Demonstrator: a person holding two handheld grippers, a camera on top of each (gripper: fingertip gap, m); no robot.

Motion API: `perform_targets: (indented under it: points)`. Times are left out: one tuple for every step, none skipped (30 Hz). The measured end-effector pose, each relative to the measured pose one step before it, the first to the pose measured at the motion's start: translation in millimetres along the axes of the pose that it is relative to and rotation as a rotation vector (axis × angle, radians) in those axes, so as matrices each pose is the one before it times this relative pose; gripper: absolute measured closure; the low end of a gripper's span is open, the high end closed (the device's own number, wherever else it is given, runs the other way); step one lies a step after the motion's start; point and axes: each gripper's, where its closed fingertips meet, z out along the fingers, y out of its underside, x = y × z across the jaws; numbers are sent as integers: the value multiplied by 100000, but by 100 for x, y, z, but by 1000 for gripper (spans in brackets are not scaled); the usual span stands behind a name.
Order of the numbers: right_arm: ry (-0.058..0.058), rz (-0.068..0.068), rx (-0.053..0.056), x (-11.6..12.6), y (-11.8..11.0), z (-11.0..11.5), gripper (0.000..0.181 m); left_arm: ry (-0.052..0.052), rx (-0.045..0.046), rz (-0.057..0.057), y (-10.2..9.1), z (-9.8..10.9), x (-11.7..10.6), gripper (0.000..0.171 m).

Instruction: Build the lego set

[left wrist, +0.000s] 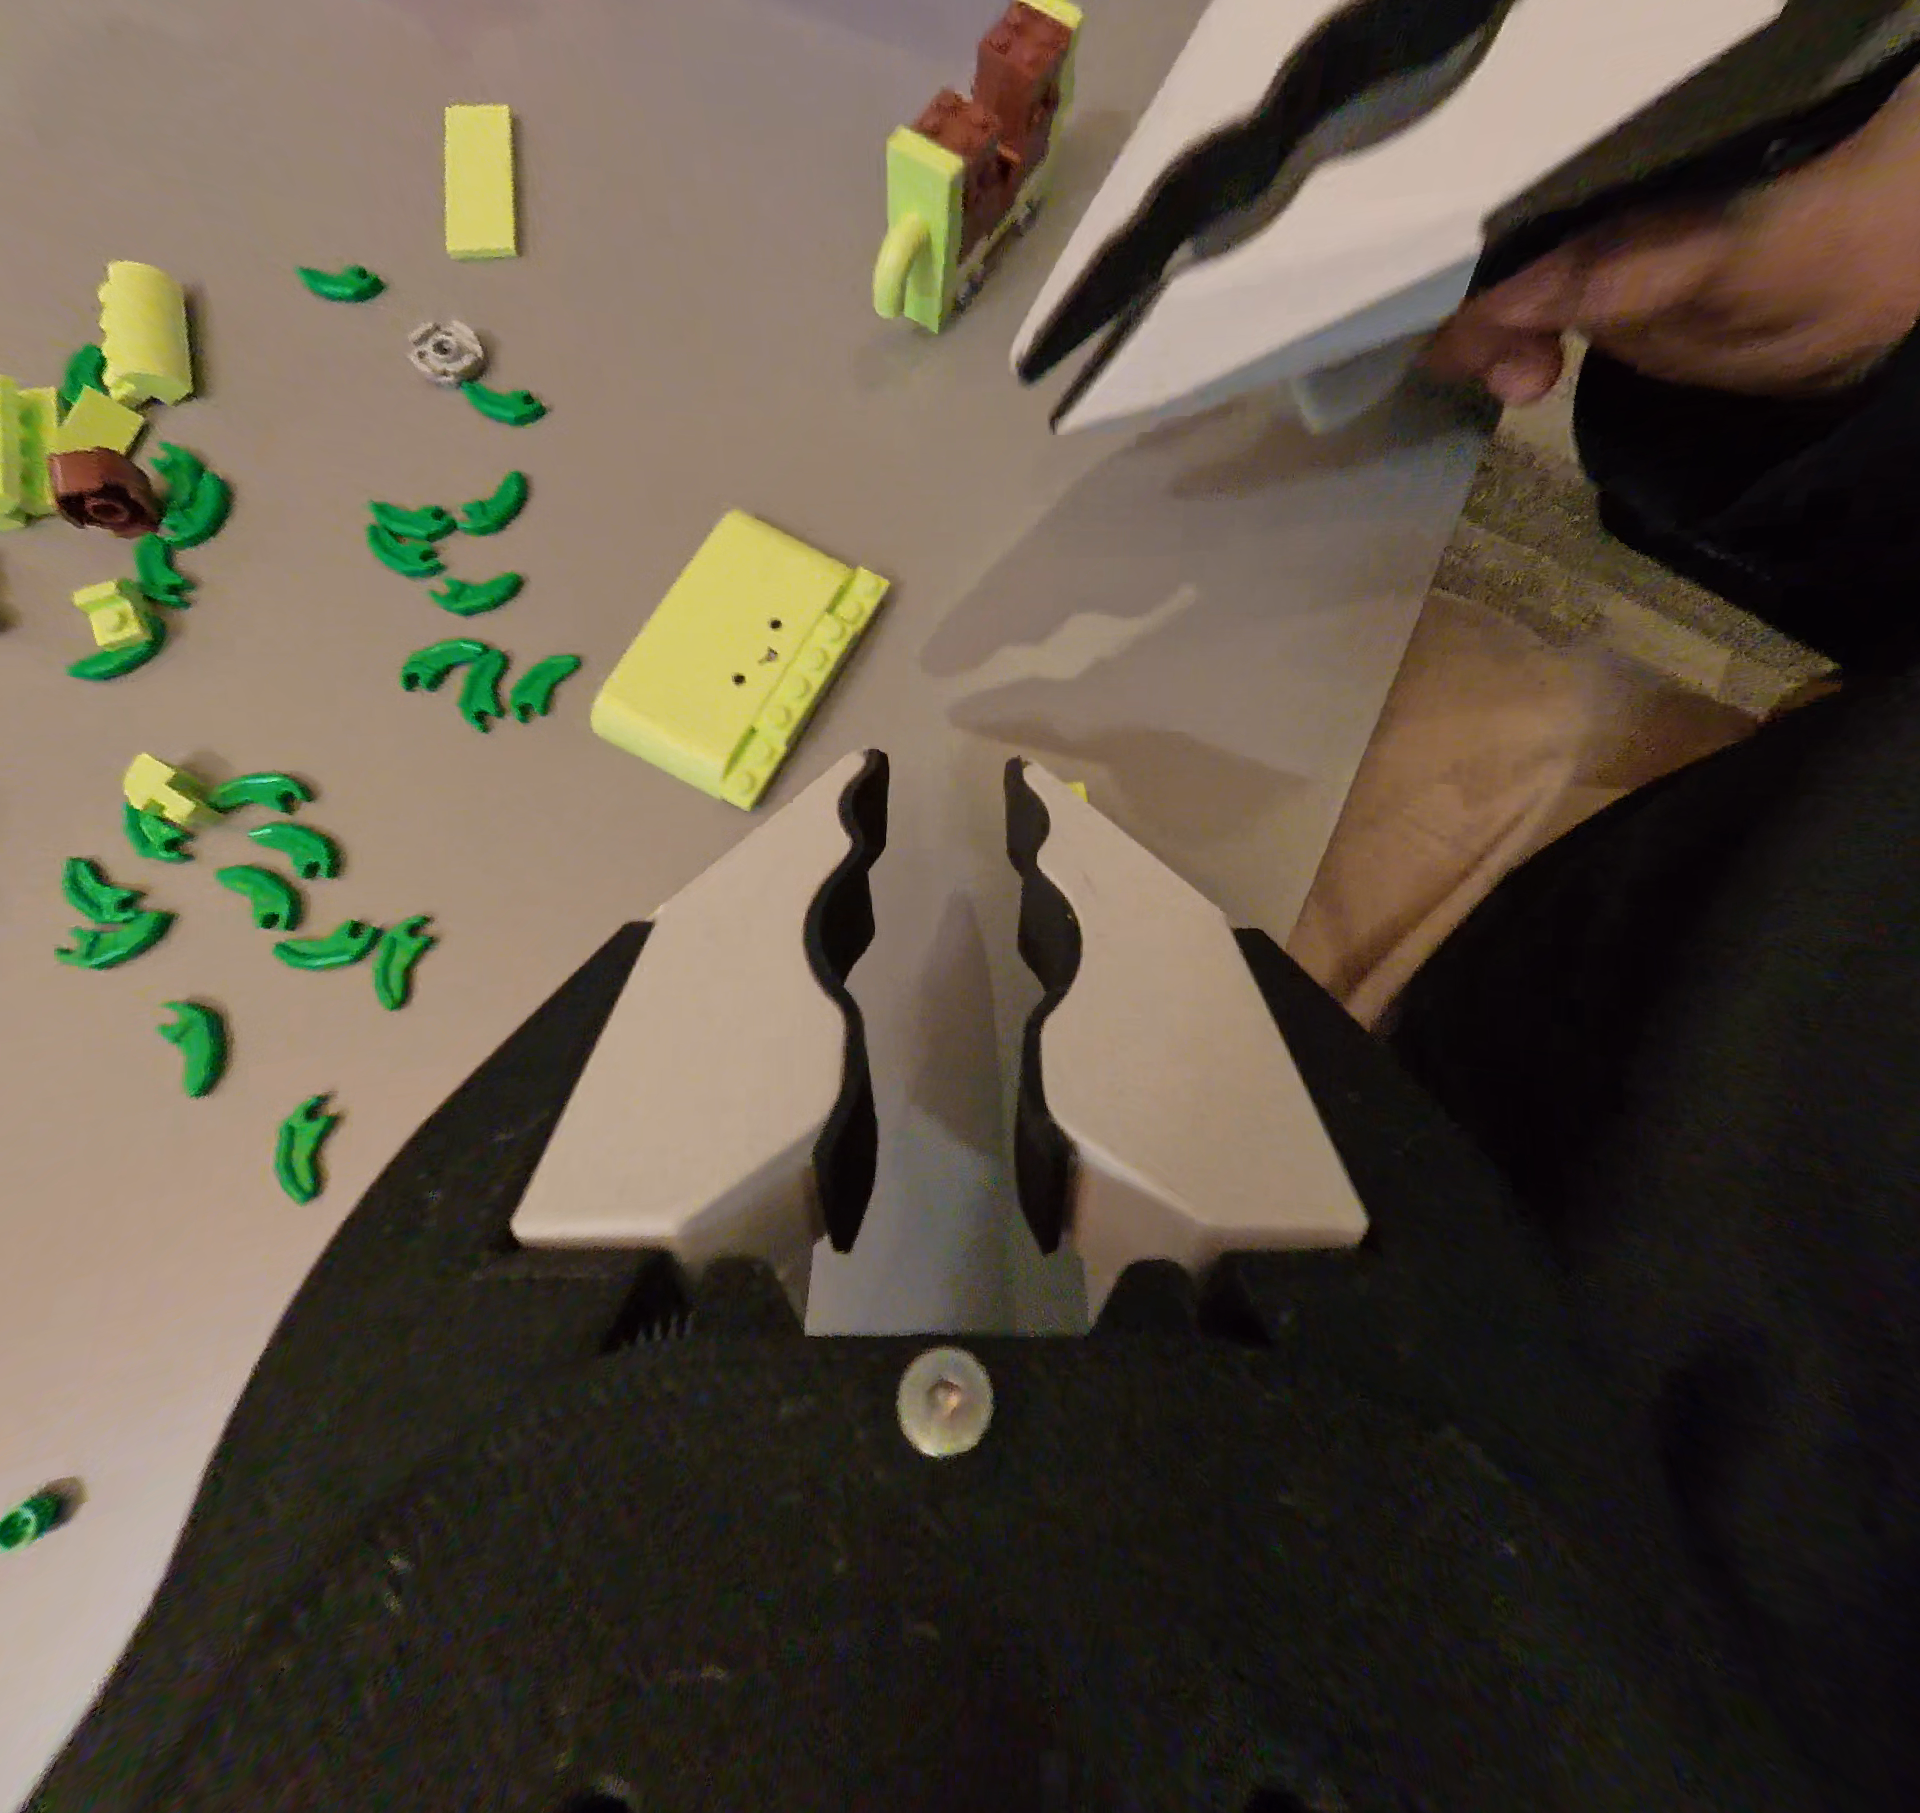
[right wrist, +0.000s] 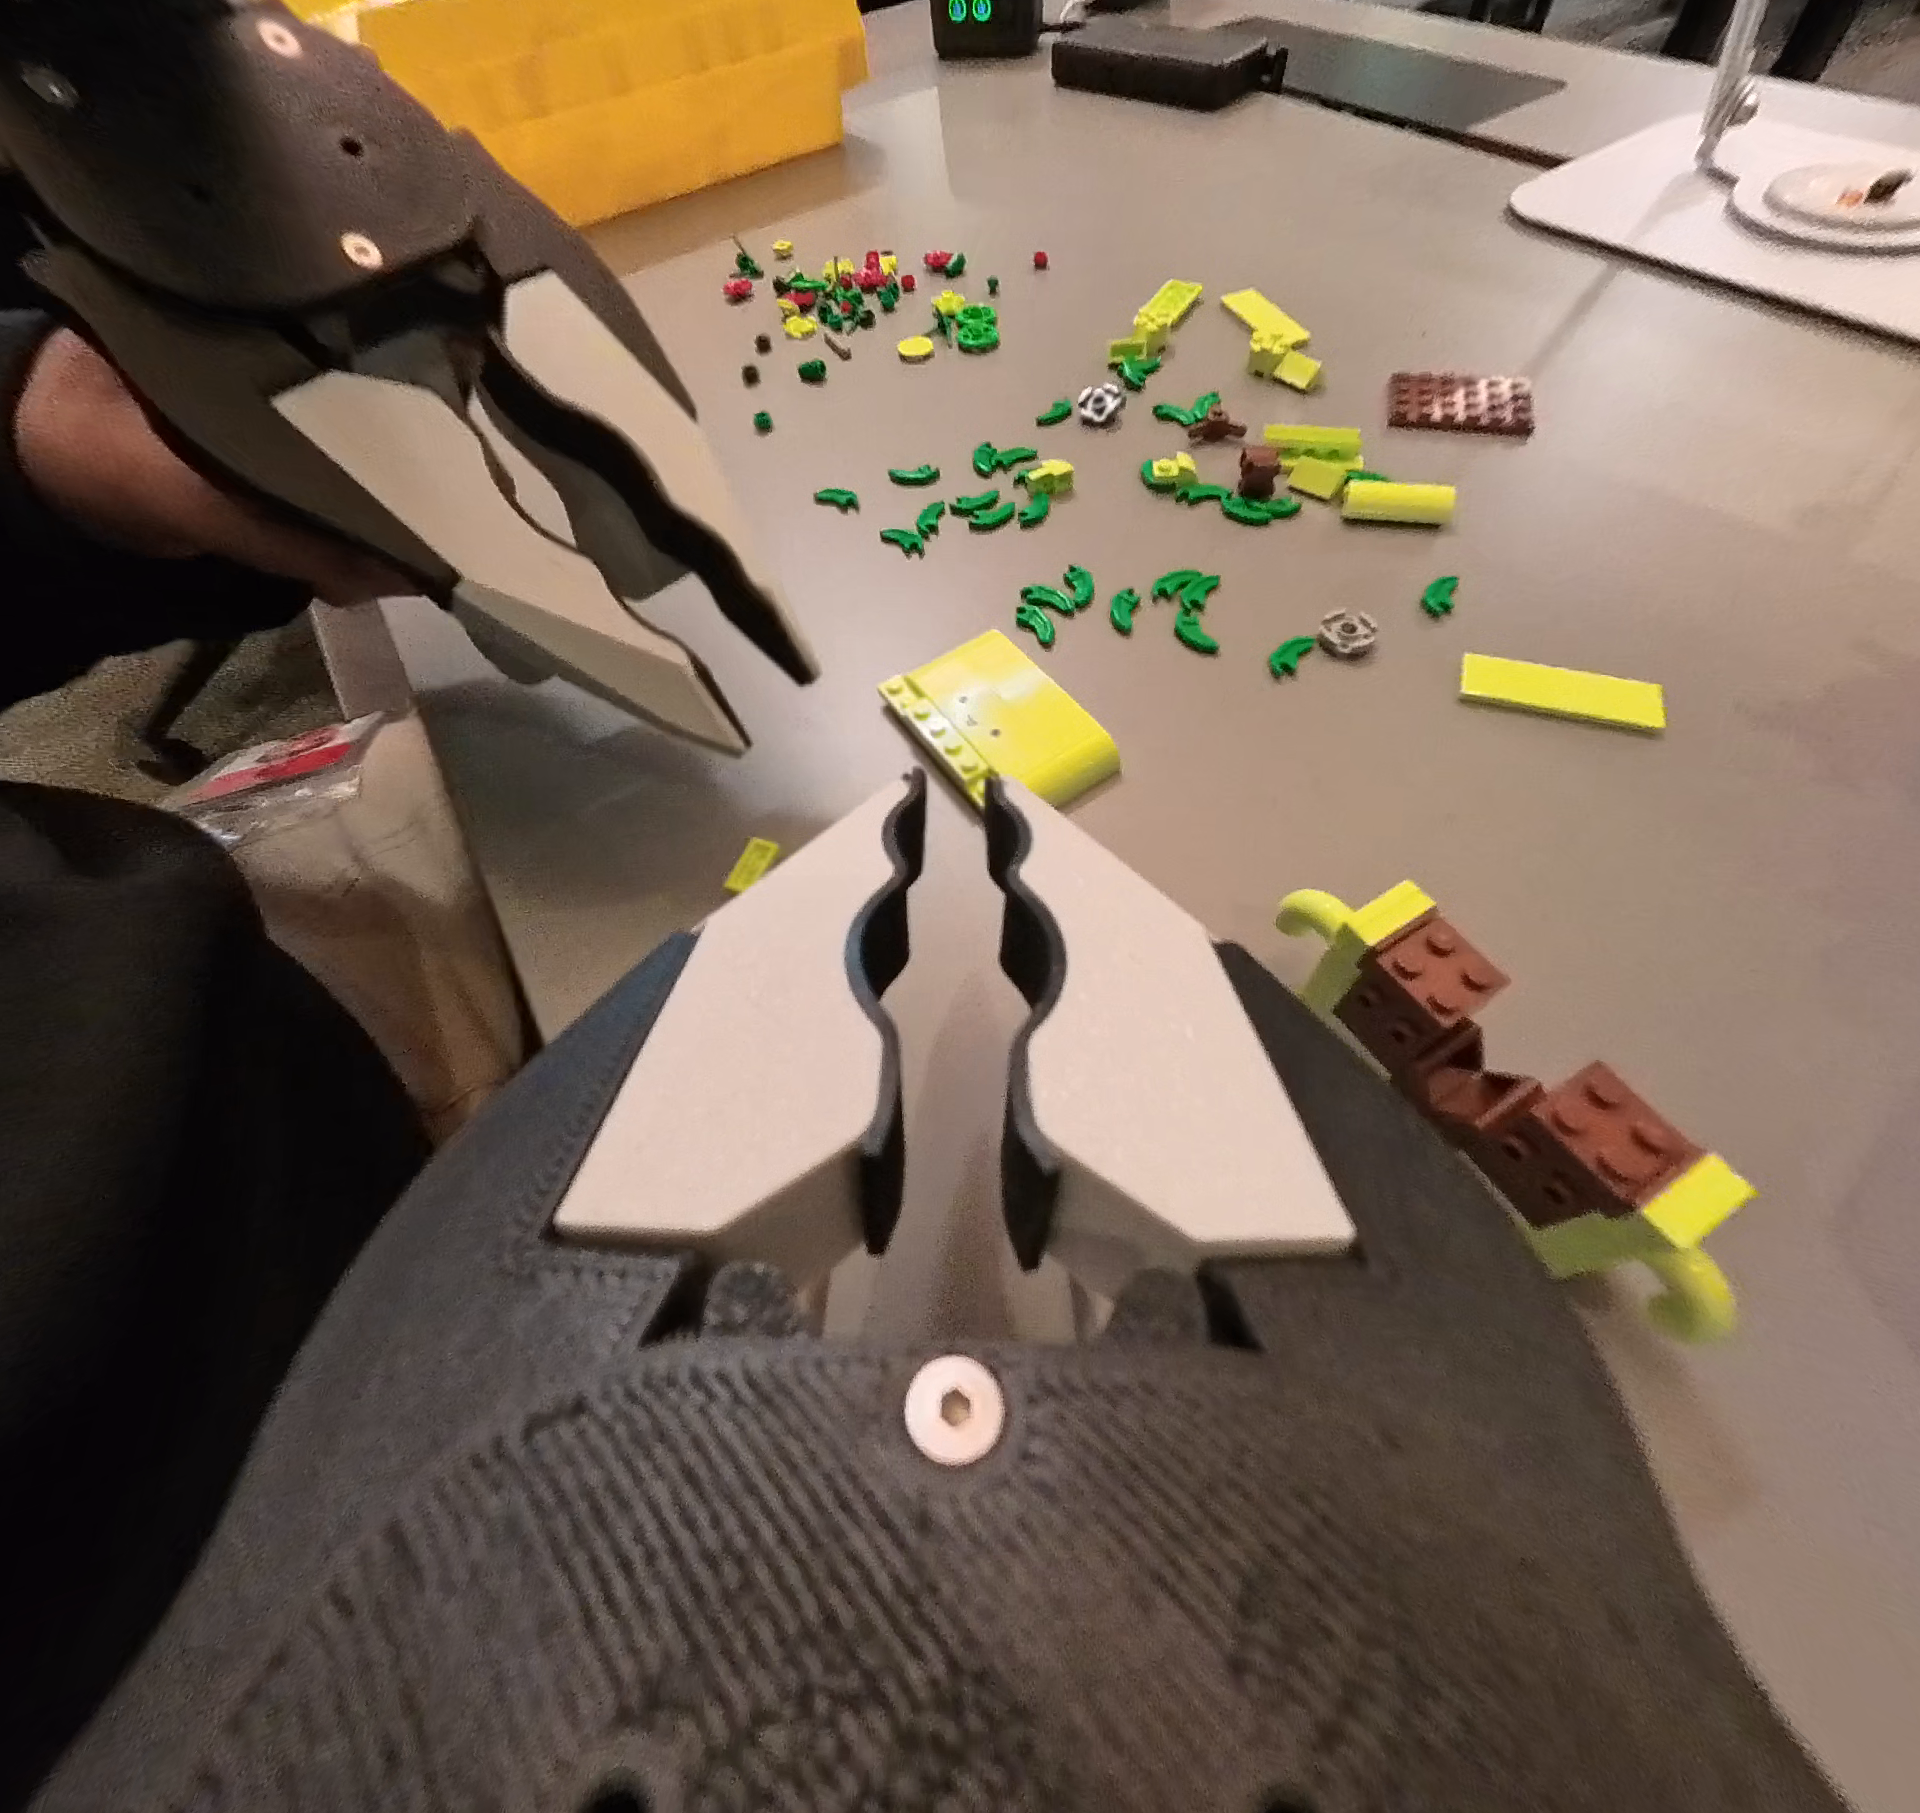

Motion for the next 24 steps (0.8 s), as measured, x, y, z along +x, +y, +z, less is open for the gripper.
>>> perform_targets:
  points:
    - [-115,1582,-543,282,361,430,172,-646,69,-1065,-170,61,-457,150]
    - [-78,1266,-1897,196,267,287,170,-1124,-169,-482,57,139,-489,150]
    - [226,135,-859,113,54,156,167,-1003,148,-131,184,138,-402,150]
    - [1739,-340,271,221,-52,34,168,-982,415,-443,245,114,-359,150]
    - [1840,-459,474,199,-66,-21,168,-163,683,-659,255,85,-199,151]
    - [928,-548,-86,56,13,13,168,533,1095,-692,194,41,-78,151]
    - [598,-572,-988,5,132,108,168,1133,1481,-476,87,3,26,151]
    - [833,-598,-1819,39,228,197,167,1181,1734,29,14,-43,55,151]
    - [1309,-636,-2258,112,279,257,167,-187,1429,346,2,-85,-162,152]
    - [2166,-733,-1993,258,208,271,163,-1223,999,680,45,-131,-318,153]
    - [3909,-701,-1048,510,65,206,159,-1461,570,558,125,-157,-356,153]
    - [4102,-1022,217,529,-124,122,159,-1648,259,282,205,-163,-378,153]
    - [2925,-1250,1323,363,-278,74,158,-2569,1014,648,146,-215,-474,153]
    - [1665,-1182,1674,216,-329,63,159,-2503,1473,379,-3,-337,-417,152]
    - [823,-1069,1218,111,-255,80,160,-2011,2879,816,-257,-444,-340,152]
    - [777,-687,379,113,-124,134,160,-2480,2876,328,-290,-532,-397,151]
    - [1094,-162,-132,175,-45,118,159,-1425,1766,281,-158,-562,-250,151]
    - [1537,87,-83,230,-12,67,159,-676,1777,1314,-75,-454,-209,150]
    - [1652,30,198,193,-30,-13,159,-958,1316,1302,59,-267,-332,150]
    - [1814,-254,897,189,-120,-107,159,-80,211,698,161,-72,-271,150]
    - [2000,-609,1751,168,-209,-209,159,1757,323,181,26,61,17,150]
    - [1599,-1096,2394,49,-291,-282,159,3813,154,85,-102,88,444,150]
    - [637,-1212,2235,-137,-249,-345,160,5661,1474,-58,-337,54,966,150]
    - [107,-786,1351,-236,-115,-356,160,8613,2900,512,-554,46,1617,151]
